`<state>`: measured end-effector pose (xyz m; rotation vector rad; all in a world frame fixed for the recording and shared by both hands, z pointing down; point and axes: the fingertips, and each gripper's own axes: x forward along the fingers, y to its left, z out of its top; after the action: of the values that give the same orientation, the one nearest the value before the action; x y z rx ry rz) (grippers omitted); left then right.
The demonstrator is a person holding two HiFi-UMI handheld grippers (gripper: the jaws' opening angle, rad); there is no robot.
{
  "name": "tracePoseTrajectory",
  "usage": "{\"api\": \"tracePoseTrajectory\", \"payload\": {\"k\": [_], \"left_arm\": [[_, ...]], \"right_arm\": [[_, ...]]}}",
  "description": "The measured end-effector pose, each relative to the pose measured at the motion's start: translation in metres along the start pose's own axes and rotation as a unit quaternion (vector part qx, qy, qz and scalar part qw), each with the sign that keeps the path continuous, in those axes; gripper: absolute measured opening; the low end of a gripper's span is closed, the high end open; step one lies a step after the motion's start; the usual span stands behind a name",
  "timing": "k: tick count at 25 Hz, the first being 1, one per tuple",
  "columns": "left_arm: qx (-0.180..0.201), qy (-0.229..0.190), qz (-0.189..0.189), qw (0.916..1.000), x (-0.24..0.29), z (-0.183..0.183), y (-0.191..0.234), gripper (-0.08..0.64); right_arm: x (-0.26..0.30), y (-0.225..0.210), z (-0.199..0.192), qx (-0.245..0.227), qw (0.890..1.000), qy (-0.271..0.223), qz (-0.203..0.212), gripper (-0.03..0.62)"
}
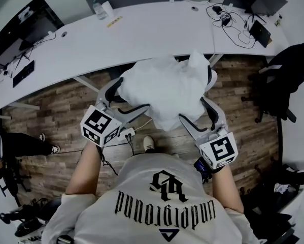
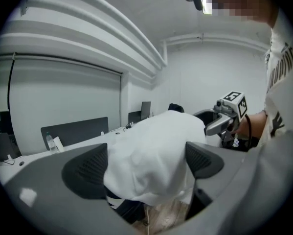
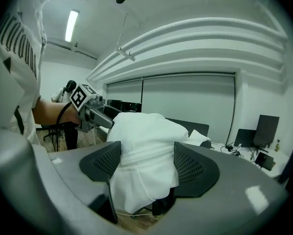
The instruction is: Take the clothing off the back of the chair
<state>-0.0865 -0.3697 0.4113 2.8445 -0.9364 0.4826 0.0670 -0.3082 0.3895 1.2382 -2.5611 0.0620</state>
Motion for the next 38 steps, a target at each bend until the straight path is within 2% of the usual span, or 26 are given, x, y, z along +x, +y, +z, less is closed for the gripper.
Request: {"api": "tracePoseTrajectory", "payload": {"k": [7,11,12,15,18,22,23,24,29,36,38], "left_arm": [[0.01,-0.006,-0.002,0.9999,0.009,0.002,-0.001,0.528],[0.027,-0.009,0.005,0.9996,0.007,0.005,-0.005,0.481],[0.032,-0.011,0.005,0.9994,0.007,0.007,-0.008,0.463],[0.052,-0.026,0.005,0.9983,0.004,0.019,-0.021,0.355],[0.056,-0.045,0.015,0.9973,-0.001,0.026,-0.031,0.206],[0.052,-0.057,0.021,0.9968,-0.009,0.038,-0.049,0.094],[0.042,-0.057,0.015,0.9973,-0.01,0.039,-0.057,0.086],[0.035,-0.058,0.012,0.9976,-0.01,0.04,-0.064,0.081],[0.029,-0.064,0.017,0.9974,-0.016,0.044,-0.085,0.076],[0.055,-0.06,0.038,0.996,-0.028,0.047,-0.118,0.075],[0.048,-0.068,0.037,0.9959,-0.03,0.05,-0.133,0.075]], "right_arm": [[0.003,-0.004,-0.003,-0.004,1.0,0.01,-0.001,0.314],[0.001,0.0,-0.006,-0.019,0.999,0.027,0.007,0.305],[0.0,0.001,-0.007,-0.025,0.999,0.028,0.009,0.282],[-0.003,0.005,-0.005,-0.036,0.999,0.022,0.015,0.216],[-0.006,0.011,-0.002,-0.044,0.999,0.016,0.025,0.196],[-0.017,0.02,0.008,-0.07,0.997,-0.003,0.032,0.166],[-0.021,0.022,0.011,-0.074,0.997,-0.009,0.032,0.066],[-0.025,0.023,0.012,-0.076,0.997,-0.012,0.032,0.034],[-0.041,0.025,0.01,-0.076,0.996,-0.018,0.04,0.031],[-0.074,0.031,0.008,-0.084,0.995,-0.033,0.053,0.029],[-0.085,0.033,0.007,-0.083,0.994,-0.038,0.057,0.029]]}}
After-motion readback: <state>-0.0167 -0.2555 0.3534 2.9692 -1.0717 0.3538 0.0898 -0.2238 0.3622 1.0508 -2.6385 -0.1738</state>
